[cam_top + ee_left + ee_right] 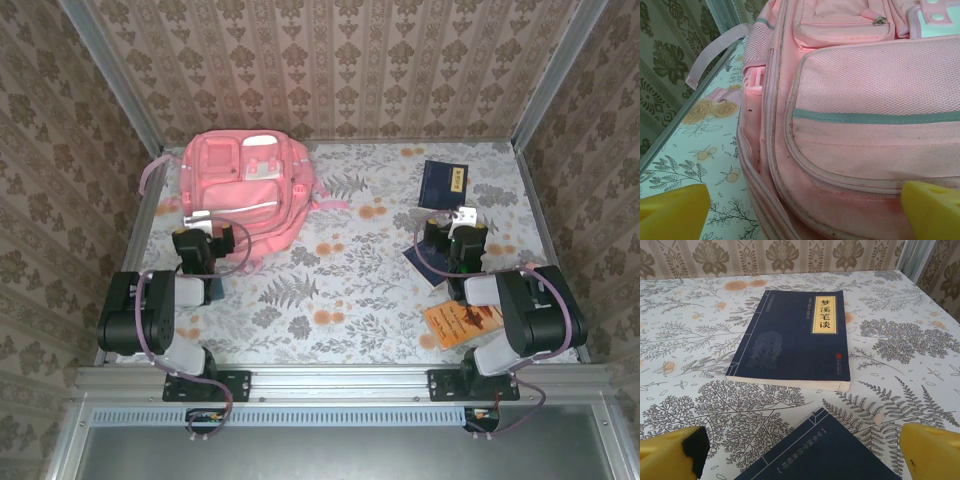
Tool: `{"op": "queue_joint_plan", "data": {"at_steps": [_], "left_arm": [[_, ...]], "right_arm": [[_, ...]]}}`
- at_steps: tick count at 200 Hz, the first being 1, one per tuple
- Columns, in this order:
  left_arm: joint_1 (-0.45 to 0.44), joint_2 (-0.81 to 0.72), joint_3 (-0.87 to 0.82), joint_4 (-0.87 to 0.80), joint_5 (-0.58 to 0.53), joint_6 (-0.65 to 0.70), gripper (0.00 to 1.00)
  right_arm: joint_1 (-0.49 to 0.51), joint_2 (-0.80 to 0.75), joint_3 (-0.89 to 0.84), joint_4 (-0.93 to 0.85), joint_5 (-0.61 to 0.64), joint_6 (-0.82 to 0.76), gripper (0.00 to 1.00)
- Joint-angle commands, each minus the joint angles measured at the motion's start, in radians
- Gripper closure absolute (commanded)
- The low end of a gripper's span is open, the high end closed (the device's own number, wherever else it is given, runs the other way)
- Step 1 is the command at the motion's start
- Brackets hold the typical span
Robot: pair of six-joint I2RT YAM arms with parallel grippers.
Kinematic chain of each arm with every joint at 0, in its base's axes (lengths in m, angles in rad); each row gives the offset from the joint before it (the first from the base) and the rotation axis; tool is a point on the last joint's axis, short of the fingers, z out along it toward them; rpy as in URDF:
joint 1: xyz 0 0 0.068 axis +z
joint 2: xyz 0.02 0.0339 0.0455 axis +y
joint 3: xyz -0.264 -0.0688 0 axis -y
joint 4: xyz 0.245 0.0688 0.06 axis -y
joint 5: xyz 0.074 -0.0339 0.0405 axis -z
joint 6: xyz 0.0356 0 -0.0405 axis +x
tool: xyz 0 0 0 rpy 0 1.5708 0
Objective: Pack the student bag
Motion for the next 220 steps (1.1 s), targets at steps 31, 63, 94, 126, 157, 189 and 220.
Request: {"op": "queue_joint_plan", "data": {"at_steps": [31,63,94,126,157,189,220], "left_arm": [[-0.002,0.005,0.021,0.002,0.012,0.021,0.00],[0.000,0.004,0.022,0.002,0.011,0.021,0.00],[0.001,0.005,0.023,0.001,0.013,0.020,0.00],[0.001,0.005,0.023,-0.001,0.013,0.021,0.00],[0.000,0.004,0.022,0.003,0.013,0.021,0.00],[-0.016,-0.012,0.012,0.014,-0.031,0.025,0.00],[-0.030,-0.118,0.006,-0.064,-0.007,0.054,0.00]], "right_arm": [[-0.006,0.006,0.015,0.020,-0.006,0.016,0.00],[-0.006,0.006,0.015,0.019,-0.006,0.016,0.00],[-0.006,0.007,0.015,0.019,-0.006,0.016,0.00],[-0.007,0.008,0.018,0.014,-0.007,0.016,0.00],[-0.007,0.006,0.015,0.020,-0.006,0.017,0.00],[-0.006,-0.041,0.022,-0.032,-0.023,0.012,0.00],[0.004,-0.169,0.087,-0.232,-0.006,-0.003,0.00]]}}
